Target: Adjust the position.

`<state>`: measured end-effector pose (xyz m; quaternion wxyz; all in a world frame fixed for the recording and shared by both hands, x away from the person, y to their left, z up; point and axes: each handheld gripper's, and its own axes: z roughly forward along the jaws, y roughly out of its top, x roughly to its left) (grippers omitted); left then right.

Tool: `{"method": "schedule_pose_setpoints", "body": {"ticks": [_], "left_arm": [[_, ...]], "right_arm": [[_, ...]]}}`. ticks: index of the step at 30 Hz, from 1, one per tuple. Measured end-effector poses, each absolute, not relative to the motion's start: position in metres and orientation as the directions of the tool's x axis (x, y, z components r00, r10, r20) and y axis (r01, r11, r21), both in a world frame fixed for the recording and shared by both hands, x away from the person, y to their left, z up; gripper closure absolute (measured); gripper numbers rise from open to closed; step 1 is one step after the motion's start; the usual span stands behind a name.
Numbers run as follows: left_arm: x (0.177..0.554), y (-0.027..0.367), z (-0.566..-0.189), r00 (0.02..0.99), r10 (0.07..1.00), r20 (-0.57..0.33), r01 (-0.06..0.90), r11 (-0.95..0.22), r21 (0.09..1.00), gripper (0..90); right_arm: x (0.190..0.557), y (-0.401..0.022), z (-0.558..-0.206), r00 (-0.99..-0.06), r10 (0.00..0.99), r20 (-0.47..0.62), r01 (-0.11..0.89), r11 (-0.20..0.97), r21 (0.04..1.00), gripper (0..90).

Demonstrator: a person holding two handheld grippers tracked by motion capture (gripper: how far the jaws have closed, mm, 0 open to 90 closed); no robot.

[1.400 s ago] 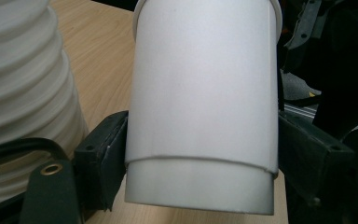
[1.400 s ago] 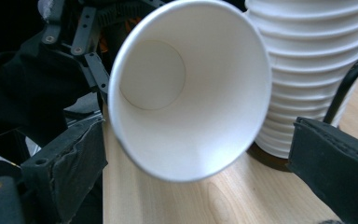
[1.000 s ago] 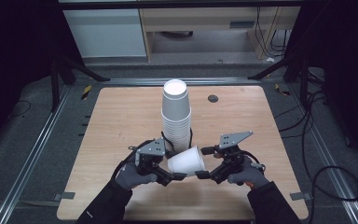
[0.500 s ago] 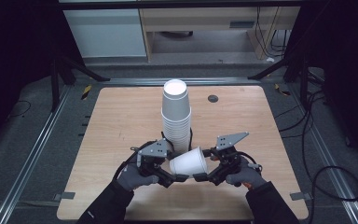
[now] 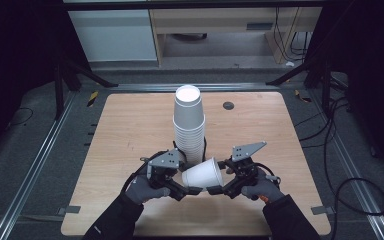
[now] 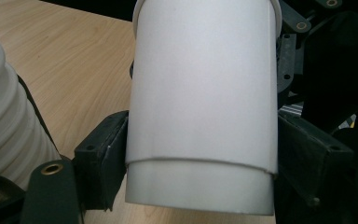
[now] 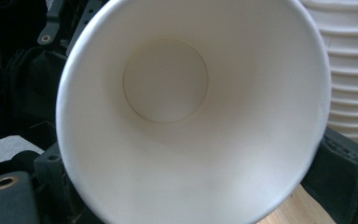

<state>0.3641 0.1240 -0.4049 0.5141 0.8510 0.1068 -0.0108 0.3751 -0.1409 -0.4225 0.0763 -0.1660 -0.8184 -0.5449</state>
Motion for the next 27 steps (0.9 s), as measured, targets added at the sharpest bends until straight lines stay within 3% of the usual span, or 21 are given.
{"method": "schedule_pose_setpoints", "body": {"ticks": [27], "left_arm": [[0.3624,0.1223,-0.4066,0.985,0.134,-0.111,0.162,-0.479,0.863,23.2]], "right_arm": [[0.3729,-0.139,-0.4226,-0.941,0.158,0.3,0.338,0.351,0.873,10.9]]}}
